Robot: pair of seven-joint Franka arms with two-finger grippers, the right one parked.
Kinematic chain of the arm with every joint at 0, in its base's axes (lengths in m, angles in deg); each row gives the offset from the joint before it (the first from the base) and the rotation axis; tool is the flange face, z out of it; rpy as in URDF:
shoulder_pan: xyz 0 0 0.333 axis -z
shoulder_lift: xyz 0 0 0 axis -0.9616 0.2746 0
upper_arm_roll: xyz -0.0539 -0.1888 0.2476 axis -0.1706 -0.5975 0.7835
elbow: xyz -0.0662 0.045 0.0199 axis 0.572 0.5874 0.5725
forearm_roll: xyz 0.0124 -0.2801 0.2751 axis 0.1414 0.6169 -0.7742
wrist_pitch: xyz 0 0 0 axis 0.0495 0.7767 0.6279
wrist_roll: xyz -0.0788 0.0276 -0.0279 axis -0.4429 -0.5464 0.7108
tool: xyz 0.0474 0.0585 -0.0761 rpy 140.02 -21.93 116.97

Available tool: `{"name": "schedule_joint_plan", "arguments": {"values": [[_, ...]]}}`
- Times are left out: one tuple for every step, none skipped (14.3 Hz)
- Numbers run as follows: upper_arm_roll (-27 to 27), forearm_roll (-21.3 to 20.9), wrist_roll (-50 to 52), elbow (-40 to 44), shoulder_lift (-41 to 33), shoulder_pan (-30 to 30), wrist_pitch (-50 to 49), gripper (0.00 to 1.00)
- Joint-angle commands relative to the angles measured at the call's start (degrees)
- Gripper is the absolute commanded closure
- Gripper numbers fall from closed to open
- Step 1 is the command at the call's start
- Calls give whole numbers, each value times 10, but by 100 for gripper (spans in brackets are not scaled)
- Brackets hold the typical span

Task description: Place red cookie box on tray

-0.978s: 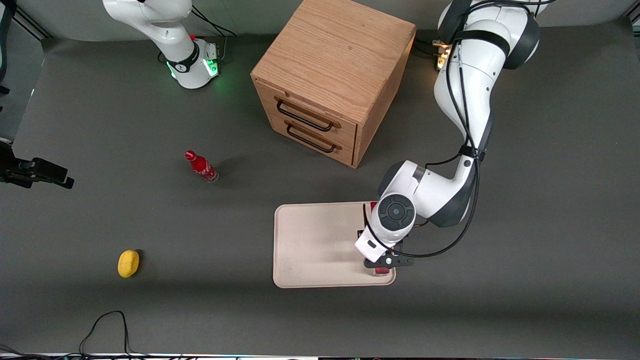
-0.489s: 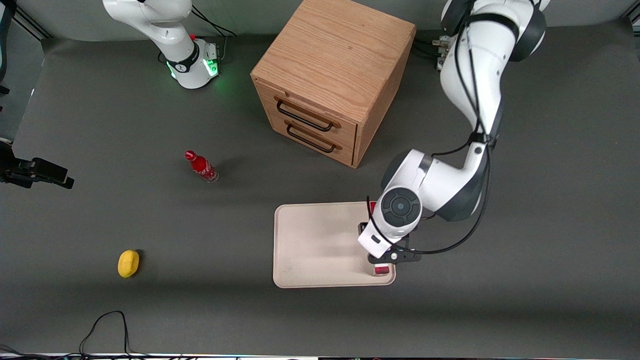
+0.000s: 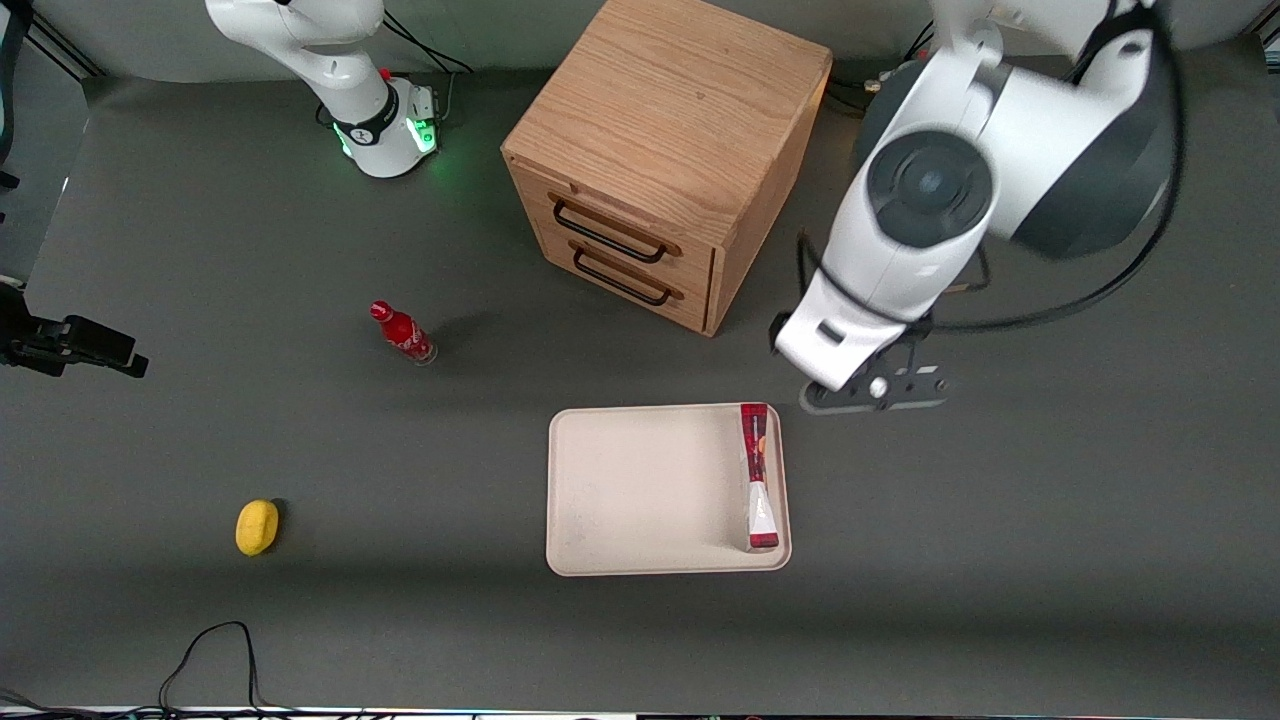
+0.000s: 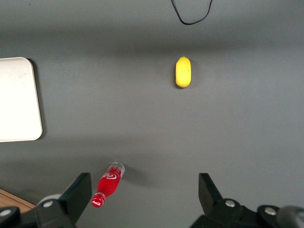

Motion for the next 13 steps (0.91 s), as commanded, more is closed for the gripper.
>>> {"name": "schedule_joint_plan", "arguments": {"values": [[0, 11, -72, -32, -46, -46, -44, 0], [0, 14, -85, -37, -58, -62, -53, 0], [0, 14, -109, -51, -70, -76, -59, 0], [1, 12, -135, -75, -88, -93, -58, 0], [1, 11, -158, -108, -109, -110, -47, 0], [2, 10, -177, -131, -123, -127, -32, 0], [2, 9, -192, -151, -138, -146, -18, 0], [2, 8, -223, -174, -155, -166, -9, 0], [2, 7, -251, -204, -174, -181, 8, 0], [3, 3, -263, -239, -193, -185, 30, 0], [3, -2, -269, -283, -218, -197, 63, 0], [3, -7, -269, -318, -237, -200, 86, 0], [3, -9, -269, -331, -242, -200, 94, 0]]}}
